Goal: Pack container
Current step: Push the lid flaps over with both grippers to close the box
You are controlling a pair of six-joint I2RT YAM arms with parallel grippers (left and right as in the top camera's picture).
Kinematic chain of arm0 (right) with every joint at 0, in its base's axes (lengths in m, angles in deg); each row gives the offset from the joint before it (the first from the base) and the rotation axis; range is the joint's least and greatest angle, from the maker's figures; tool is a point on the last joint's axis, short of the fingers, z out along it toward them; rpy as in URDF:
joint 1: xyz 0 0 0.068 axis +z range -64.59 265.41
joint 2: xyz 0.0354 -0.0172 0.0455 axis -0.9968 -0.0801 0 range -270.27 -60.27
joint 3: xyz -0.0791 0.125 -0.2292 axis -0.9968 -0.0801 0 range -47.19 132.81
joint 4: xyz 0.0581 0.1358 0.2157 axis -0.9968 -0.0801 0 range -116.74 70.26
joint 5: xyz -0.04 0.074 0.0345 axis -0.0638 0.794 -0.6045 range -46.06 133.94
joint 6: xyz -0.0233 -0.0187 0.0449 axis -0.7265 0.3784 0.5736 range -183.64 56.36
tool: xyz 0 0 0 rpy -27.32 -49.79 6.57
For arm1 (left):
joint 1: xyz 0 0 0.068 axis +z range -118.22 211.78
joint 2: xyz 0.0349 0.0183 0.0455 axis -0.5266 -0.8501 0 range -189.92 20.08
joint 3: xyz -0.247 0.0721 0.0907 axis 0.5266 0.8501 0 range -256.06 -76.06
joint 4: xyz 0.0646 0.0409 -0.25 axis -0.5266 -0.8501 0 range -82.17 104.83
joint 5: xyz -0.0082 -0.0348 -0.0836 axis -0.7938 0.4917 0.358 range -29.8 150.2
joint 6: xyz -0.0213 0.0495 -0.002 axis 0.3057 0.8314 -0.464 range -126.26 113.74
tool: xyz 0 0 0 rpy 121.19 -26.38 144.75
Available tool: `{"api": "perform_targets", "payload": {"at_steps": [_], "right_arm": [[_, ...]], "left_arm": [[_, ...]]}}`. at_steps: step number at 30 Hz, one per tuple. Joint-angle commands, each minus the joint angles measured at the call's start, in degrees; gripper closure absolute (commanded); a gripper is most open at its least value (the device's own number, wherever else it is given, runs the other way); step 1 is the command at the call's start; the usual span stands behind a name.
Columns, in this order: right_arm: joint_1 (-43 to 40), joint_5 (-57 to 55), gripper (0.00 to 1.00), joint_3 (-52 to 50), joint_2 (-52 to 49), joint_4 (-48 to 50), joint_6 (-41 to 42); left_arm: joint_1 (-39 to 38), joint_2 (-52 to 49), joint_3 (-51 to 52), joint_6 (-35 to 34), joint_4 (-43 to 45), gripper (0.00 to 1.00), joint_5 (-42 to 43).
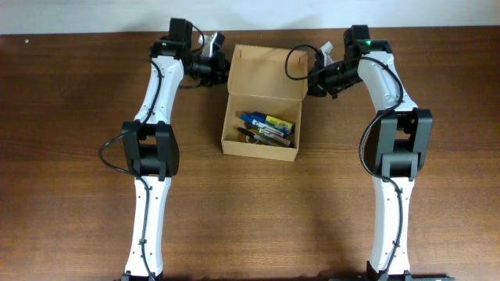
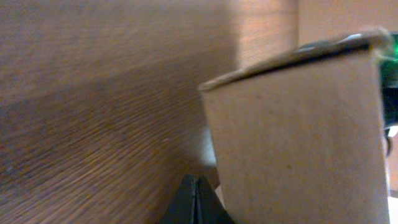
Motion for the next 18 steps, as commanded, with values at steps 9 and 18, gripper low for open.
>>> {"api": "perform_targets", "payload": {"at_steps": [9,18], "right_arm": [[0.1,6.2,0.96,9.3,1.8,-3.5,-5.5],[0.9,-1.0,0.96,22.6,4.3,-19.0,-12.0]], "left_arm": [[0.3,-0.9,-15.3,4.7,-12.9,0.99,-1.7],[0.2,1.2,-22.6,8.0,-23.8,0.98,-4.2]]}}
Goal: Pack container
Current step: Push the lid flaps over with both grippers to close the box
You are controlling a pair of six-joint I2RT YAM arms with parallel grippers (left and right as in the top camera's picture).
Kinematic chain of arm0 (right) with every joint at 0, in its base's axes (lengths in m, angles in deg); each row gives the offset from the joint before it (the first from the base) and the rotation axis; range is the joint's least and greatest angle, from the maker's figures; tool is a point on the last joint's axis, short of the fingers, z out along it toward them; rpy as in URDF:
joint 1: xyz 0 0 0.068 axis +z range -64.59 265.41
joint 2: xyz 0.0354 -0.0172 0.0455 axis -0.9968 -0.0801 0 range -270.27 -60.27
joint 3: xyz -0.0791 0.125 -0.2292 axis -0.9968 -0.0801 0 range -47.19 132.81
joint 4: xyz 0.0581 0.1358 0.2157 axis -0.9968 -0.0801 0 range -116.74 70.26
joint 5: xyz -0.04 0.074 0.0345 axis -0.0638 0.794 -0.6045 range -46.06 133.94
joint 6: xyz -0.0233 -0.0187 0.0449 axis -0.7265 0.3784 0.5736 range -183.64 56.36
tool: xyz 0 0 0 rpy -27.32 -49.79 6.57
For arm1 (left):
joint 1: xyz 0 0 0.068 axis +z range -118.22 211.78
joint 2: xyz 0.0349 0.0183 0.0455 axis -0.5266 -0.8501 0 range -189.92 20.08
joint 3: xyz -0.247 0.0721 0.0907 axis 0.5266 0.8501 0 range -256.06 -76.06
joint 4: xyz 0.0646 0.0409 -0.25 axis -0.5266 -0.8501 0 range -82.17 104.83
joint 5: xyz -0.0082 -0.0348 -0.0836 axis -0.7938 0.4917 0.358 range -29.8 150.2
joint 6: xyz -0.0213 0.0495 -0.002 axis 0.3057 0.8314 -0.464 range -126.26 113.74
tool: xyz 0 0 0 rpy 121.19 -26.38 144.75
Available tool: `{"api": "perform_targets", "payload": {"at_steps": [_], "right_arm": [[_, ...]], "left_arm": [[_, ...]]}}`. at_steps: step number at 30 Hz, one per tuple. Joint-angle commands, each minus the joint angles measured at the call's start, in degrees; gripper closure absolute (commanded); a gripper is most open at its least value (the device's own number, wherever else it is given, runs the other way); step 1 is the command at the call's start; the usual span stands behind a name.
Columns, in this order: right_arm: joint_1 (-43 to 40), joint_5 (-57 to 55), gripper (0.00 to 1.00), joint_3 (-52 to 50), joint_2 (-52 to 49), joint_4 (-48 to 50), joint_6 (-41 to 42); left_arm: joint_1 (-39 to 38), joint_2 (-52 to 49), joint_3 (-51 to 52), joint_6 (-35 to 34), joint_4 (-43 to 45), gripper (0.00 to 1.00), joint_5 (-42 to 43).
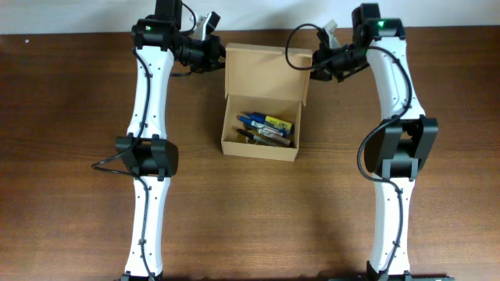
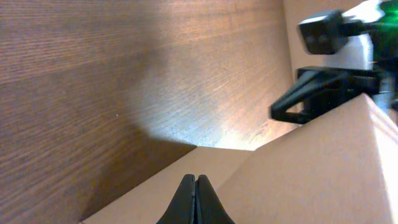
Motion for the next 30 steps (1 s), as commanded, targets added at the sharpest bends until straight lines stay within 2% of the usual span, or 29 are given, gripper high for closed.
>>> {"api": "perform_targets", "payload": {"at_steps": [1,10,14,23,30], "right_arm": [[1.1,-2.3,0.96,5.6,3.7,-3.6,-5.1],[5.0,-12.0,0.96,13.5,3.7,-16.6,-9.6],[7.7,-13.9,0.96,13.6,5.1,-16.6,-9.4],[13.6,-30.9,0.96,13.6,11.9,-16.6,-5.9],[14.6,-41.1,0.96,13.5,20.6,-16.6,-3.3]], "left_arm": [[-0.2,1.7,-0.8,3.0,-1.9,0.99,-1.0],[-4.4,8.1,-0.8,10.5,-13.9,0.98,-14.0],[-6.5,10.8,-0.7,10.8,-14.3,0.99,-15.8],[-8.8,18.4,-0.6,9.6,-14.3,0.99,-27.5],[-7.0,27.8,-0.6,7.4,-14.3,0.99,-40.3]]}}
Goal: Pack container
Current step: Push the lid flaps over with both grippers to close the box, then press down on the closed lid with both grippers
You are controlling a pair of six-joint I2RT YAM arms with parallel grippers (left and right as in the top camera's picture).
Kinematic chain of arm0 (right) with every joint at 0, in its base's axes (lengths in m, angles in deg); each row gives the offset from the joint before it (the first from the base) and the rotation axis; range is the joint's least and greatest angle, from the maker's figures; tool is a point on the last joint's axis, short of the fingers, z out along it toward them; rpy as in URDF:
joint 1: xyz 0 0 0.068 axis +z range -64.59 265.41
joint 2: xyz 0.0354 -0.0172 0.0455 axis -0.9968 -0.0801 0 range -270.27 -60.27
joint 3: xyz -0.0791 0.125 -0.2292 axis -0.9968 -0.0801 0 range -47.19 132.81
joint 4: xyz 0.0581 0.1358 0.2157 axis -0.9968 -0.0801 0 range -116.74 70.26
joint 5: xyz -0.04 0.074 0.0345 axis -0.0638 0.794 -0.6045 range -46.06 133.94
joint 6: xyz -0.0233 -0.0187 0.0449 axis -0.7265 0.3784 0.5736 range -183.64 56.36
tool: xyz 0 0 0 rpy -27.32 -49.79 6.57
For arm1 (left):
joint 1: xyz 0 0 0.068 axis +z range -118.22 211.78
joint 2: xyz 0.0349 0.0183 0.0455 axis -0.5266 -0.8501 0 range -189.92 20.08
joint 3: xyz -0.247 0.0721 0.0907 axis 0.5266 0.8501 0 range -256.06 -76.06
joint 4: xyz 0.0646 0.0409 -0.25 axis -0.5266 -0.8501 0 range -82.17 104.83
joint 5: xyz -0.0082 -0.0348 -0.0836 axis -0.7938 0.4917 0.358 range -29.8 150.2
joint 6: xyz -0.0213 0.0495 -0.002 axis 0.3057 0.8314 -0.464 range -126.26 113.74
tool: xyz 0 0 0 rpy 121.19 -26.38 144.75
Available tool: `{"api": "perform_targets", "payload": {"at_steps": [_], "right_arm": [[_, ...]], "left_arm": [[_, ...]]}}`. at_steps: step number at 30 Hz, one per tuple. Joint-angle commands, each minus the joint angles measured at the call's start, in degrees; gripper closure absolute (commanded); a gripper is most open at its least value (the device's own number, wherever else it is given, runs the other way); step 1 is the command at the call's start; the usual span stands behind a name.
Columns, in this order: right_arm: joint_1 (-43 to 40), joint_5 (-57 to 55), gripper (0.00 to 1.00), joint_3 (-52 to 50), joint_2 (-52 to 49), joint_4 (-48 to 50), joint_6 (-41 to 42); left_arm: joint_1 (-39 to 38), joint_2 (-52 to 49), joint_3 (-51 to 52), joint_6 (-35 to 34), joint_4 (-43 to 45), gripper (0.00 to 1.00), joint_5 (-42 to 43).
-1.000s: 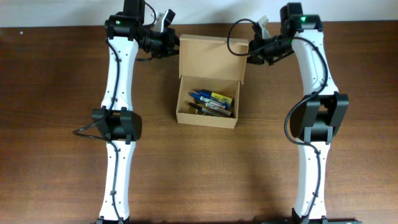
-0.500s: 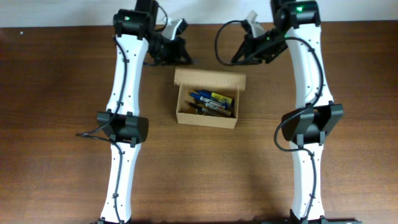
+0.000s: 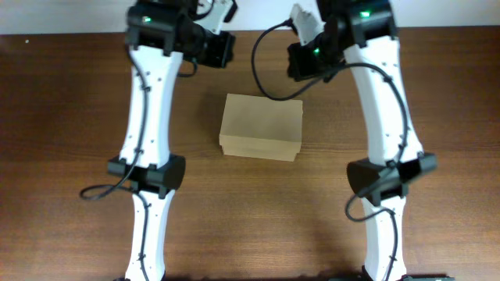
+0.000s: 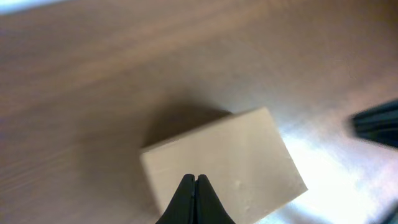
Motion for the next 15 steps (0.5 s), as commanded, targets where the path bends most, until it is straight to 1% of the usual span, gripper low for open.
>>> {"api": "perform_targets", "payload": {"at_steps": [1,3,5,10,12,15], "right_arm": [[0.0,-8.5,0.96,1.4,6.9,-0.4,2.4],[0.7,-10.2,0.96,1.4,9.8,-0.4,3.0],[1.4,-11.8,0.96,1.3,12.2,-0.4,3.2],[4.8,-18.1,0.96,-1.7,16.2,-0.4,5.0],[5.6,-19.0,0.96,-6.0,17.8,-0.4,5.1],[6.3,-19.7,0.96,-15.2,21.0,-0.4,5.5]], "left_arm": [[1.6,7.4,-0.5,-1.3,-0.2,0.98,-10.3],[1.8,9.8,-0.5,-1.3,-0.2,0.98,-14.9],[1.6,11.2,-0.5,-0.7,-0.2,0.99,-17.5],[1.2,11.9,1.1,1.0,-0.2,0.98,-17.5],[1.0,12.9,3.9,1.0,-0.2,0.99,-17.5],[0.8,16.8,11.2,1.4,-0.2,0.99,-17.7]]}}
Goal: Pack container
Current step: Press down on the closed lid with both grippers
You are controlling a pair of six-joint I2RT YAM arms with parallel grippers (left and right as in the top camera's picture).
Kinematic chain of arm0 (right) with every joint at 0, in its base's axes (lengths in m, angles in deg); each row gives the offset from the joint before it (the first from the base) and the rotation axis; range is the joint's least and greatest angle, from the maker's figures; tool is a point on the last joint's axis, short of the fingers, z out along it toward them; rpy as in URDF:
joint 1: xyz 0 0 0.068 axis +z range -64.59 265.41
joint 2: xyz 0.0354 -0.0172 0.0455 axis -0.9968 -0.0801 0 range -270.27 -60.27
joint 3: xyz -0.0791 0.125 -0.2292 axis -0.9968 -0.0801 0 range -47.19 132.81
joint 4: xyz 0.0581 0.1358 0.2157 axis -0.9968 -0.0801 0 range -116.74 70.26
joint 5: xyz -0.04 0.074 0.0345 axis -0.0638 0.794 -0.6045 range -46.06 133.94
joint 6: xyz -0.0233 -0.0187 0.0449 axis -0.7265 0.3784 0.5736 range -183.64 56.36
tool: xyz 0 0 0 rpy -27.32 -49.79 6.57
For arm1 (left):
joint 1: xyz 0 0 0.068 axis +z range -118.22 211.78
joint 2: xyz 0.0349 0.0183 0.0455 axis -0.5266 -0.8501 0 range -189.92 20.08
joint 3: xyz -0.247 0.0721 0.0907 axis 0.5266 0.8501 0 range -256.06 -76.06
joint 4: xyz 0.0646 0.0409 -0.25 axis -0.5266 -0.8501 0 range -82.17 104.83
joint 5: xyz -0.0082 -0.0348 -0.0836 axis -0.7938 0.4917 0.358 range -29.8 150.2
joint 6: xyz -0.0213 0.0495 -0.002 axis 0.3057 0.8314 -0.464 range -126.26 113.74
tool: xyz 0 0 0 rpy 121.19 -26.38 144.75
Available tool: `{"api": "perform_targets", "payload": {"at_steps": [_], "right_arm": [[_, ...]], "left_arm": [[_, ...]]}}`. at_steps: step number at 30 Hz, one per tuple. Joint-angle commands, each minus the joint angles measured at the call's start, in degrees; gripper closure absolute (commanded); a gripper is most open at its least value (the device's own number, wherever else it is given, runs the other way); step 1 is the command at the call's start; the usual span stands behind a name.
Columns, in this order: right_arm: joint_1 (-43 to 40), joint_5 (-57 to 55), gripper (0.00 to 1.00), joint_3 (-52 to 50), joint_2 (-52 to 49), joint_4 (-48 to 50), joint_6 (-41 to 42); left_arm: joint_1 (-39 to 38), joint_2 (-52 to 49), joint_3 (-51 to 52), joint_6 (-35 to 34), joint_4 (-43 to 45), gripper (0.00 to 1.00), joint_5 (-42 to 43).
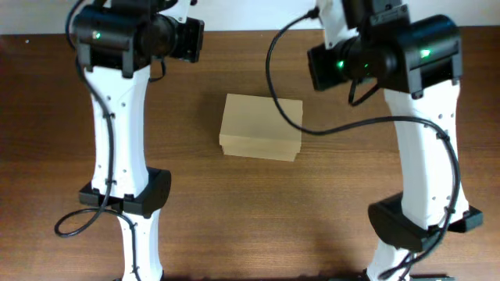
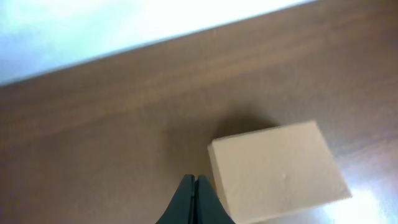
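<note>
The brown cardboard box [image 1: 261,126] sits shut in the middle of the table, its lid down and its contents hidden. In the left wrist view the box [image 2: 277,165] lies far below and to the right of my left gripper [image 2: 196,177], whose two dark fingers are pressed together with nothing between them. From overhead, my left gripper [image 1: 187,37] is raised high over the back left of the box. The right gripper [image 1: 328,66] is raised high over the back right, and its fingers cannot be made out.
The wooden table [image 1: 70,156] spreads round the box. A pale wall or edge [image 2: 93,31] runs along the table's far side. Both white arms stand tall, their bases near the front edge.
Both arms have risen further and loom larger in the overhead view. In the left wrist view the box is smaller and further right, and the pale strip beyond the table now shows.
The box first stood open with pens inside and its lid upright at the back, a gripper at each side of the lid. Then both grippers were further back beside the lid. Later the lid was down and both arms were raised; now they are higher.
</note>
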Motion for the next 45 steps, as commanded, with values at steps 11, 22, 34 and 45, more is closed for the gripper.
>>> {"api": "perform_targets", "payload": {"at_steps": [11,22,34,45], "right_arm": [[0.5,-3.4,0.96,-33.7,11.8,2.6,3.5],[0.6,-0.2,0.96,-48.0,11.5,16.8,5.0],[0.6,6.1,0.96,-63.9,11.4,33.4,7.7],[0.6,6.1,0.96,-72.0,11.4,38.6,8.5]], "left_arm": [[-1.1,18.4,30.1,1.3,3.8,0.98,-8.3],[-7.5,18.1,62.8,2.9,20.2,0.98,2.9],[-9.4,18.1,72.8,3.7,28.0,0.98,3.8],[-9.4,18.1,82.6,3.7,34.2,0.98,3.7]]}}
